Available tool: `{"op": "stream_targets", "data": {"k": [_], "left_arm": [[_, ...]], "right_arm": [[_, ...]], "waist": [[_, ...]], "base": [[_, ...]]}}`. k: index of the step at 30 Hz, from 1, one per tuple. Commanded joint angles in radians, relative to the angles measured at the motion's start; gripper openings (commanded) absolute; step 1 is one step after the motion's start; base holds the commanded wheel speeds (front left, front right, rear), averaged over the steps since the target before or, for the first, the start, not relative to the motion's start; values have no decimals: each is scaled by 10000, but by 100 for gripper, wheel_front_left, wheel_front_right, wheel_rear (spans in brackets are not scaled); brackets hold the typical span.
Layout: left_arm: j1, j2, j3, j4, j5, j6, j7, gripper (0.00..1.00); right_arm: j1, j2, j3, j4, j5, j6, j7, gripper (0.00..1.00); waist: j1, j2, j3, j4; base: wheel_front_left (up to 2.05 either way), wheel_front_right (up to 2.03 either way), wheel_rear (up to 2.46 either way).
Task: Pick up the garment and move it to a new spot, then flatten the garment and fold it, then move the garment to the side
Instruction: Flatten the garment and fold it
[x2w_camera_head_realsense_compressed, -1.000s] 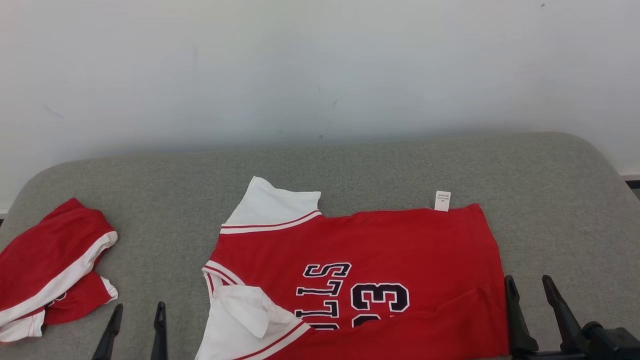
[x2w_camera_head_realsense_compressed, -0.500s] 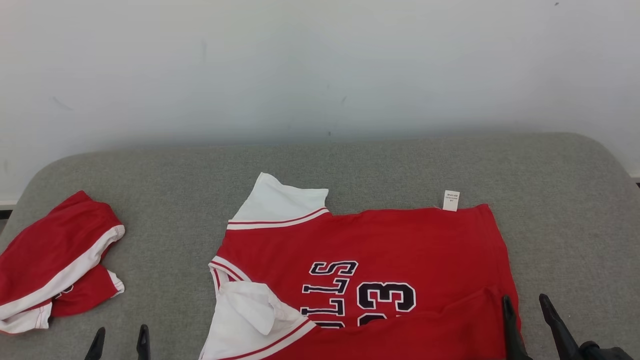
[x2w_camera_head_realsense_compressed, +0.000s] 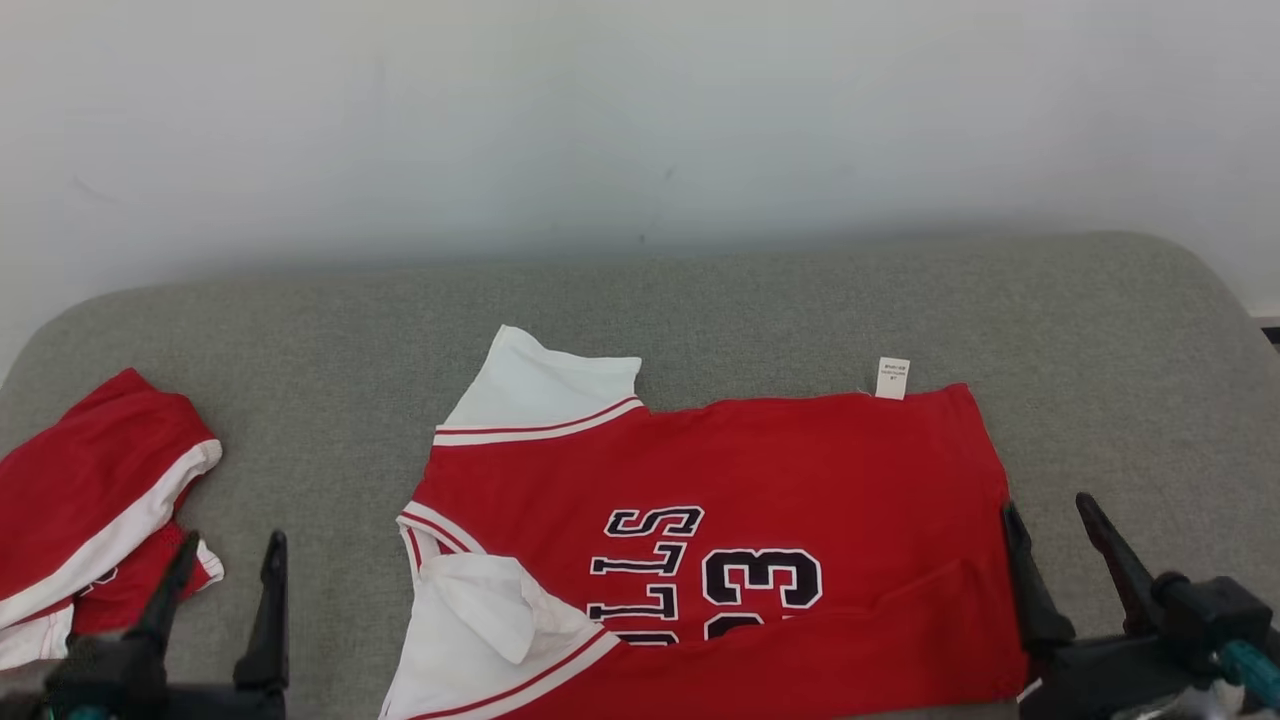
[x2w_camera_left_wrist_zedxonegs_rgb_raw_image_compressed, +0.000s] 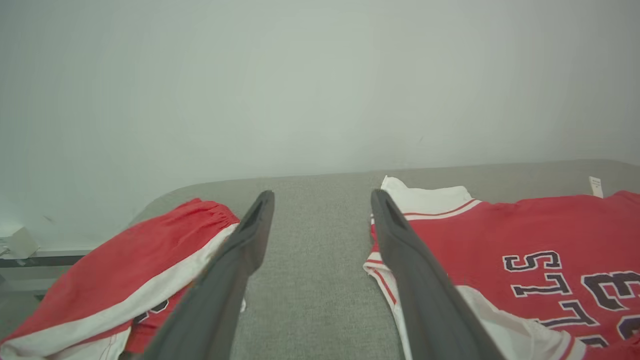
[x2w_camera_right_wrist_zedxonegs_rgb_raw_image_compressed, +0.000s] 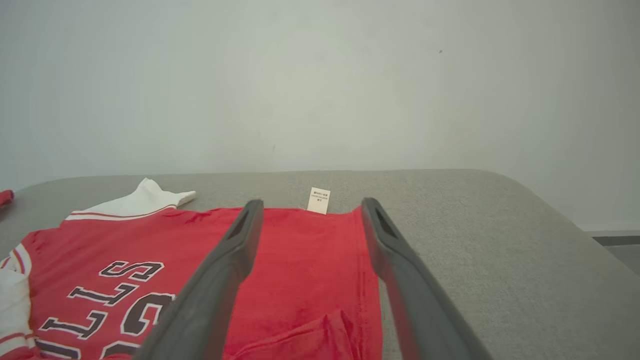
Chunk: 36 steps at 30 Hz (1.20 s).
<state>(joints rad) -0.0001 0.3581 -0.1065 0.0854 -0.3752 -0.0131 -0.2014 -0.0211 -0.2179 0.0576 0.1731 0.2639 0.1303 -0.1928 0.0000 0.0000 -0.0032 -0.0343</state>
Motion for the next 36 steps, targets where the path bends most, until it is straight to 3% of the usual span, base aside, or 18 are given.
{"op": "stream_targets", "data": {"k": [1,15,23,29,36], "left_arm": [[-265,51,-2,13,-104,-55,85,100],[-5975,918,-785,1651,-1038,-1104,2734,100],[-8399,1284,-2074,3146,-1556,-1171,3918,100],[-9312,1597,-3441,4043,-2285,-1161,4912,100],[-10150,1829,-4529,4803,-2967,-1164,5333,100]], "right_arm": [[-209,-67,10,45,42,13,65,100],[-5075,-215,309,2574,89,13,2174,100],[-7063,-73,839,4111,158,13,2903,100],[-8006,57,1180,5236,202,13,3351,100],[-8861,317,1466,6199,279,13,3638,100]], "waist": [[0,0,228,-113],[0,0,2684,-880],[0,0,3479,-1270],[0,0,3692,-1532],[0,0,4105,-1741]], "base": [[0,0,0],[0,0,0],[0,0,0],[0,0,0],[0,0,0]]}}
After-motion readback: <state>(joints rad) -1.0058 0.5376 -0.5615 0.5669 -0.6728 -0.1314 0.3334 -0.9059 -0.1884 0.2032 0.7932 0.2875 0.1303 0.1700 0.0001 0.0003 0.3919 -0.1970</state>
